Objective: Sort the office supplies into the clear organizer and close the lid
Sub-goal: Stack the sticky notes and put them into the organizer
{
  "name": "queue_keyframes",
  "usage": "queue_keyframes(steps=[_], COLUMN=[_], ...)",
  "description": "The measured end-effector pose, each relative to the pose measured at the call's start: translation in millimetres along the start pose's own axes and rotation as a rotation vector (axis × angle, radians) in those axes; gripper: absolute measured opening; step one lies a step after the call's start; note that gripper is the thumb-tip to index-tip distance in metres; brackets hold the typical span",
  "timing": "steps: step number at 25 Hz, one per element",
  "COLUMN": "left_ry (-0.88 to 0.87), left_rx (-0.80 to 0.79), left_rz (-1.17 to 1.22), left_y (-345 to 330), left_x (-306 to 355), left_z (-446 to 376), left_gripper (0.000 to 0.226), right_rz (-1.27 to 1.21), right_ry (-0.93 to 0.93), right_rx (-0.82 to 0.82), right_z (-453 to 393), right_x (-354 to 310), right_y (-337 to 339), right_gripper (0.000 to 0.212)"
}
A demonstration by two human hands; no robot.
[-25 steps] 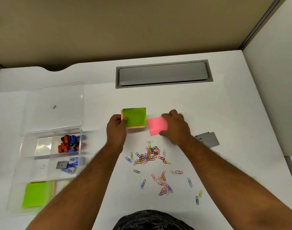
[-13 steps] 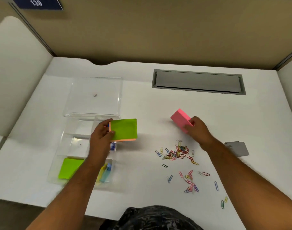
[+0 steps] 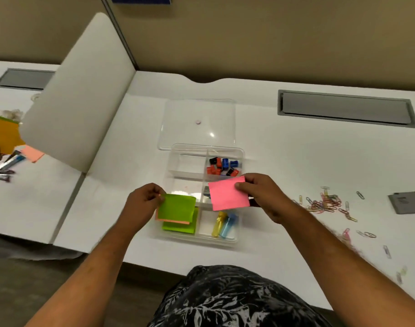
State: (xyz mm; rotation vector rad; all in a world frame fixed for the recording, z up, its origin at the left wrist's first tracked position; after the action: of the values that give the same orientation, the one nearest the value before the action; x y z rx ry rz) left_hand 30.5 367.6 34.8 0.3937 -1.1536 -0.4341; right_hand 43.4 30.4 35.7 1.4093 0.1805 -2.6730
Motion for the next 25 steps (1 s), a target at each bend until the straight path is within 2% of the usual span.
queue_keyframes(steps=[5,8,11,13,19,25], left_ry=[0.008,-0.127,-0.311,-0.351,-0.323,-0.333], left_rx=[-0.045,-0.107,-0.121,-0.136,-0.086,-0.049], left_rz=[-0.105,-0.253,-0.444,-0.530,-0.517,-0.483], left_y=[9,3,-2,-5,5,9], left_x=[-32,-26,-20,-21,-27,-26], left_z=[-7,-13,-21,-22,-24,-19], left_gripper=[0.015,0.010,0.006,0.007,0.011,0.040], right_rz=[0.090,0.174,0.263,0.321,0.621,0.912], right_ry=[-0.003,0.015,0.027,0.036,0.164,0.235], right_rx=[0.024,-0.007,-0.004,-0.010,-0.002,-0.046], right_z=[5,11,7,3,-10,-10], right_x=[5,5,10,12,13,23], right_y=[-56,-79,-92,-100,-137,-170], right_gripper=[0.021,0.041,0.037,0.040,0.044,0.043])
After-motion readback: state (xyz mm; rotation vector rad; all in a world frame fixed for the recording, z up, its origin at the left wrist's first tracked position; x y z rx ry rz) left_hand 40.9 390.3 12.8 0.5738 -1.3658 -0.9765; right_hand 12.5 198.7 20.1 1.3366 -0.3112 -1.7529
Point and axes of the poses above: each hand's wrist, its own z-axis away from the middle knuckle, its own y-axis out of the back of the hand, x = y × z, the point moved 5 cm from there along -z, towards the middle knuckle, and after that the axes turned 1 degree about -x, right-handed, at the moved point
